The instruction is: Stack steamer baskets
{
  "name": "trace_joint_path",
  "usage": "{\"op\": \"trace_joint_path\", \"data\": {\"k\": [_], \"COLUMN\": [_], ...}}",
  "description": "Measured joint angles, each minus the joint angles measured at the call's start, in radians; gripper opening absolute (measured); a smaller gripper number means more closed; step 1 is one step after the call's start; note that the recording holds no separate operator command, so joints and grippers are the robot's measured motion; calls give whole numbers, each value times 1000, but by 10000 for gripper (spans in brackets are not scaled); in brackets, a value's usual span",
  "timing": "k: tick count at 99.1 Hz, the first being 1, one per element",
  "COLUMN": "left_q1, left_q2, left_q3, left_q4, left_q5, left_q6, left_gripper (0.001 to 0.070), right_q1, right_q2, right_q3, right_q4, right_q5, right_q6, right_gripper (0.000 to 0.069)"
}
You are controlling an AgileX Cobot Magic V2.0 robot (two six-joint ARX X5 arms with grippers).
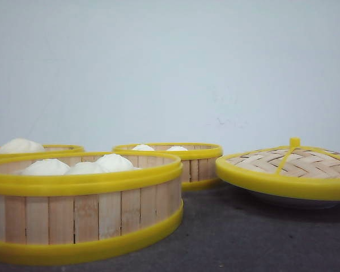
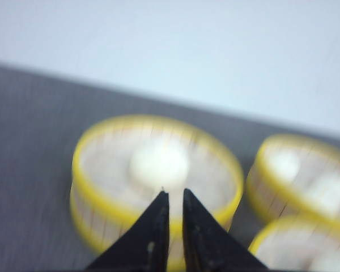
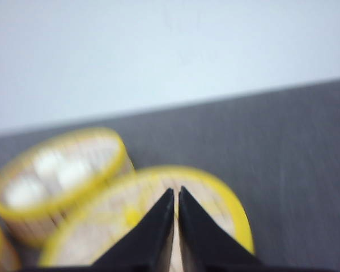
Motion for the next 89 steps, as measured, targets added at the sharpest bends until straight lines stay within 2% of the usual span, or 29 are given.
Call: {"op": "trace_joint_path", "data": {"k": [21,45,59,89], "left_q1": [0,0,0,0], "left_q2": [223,504,616,673], "left_q3": [223,479,515,515], "left_q4": [-155,-353,-400,-424], "left_q5": [1,3,3,3], "left_q6": [16,116,164,187], "left_gripper": [15,15,15,15], "right_q1": [0,0,0,0], "right_q2": [234,552,678,836], "right_q3": [271,566,595,594], "right_q4": [-162,-366,-391,-486], "right_q5": [-2,-13,-27,-27], "right_q6": [-5,-138,-201,-222], "right_gripper": [9,9,9,9]}}
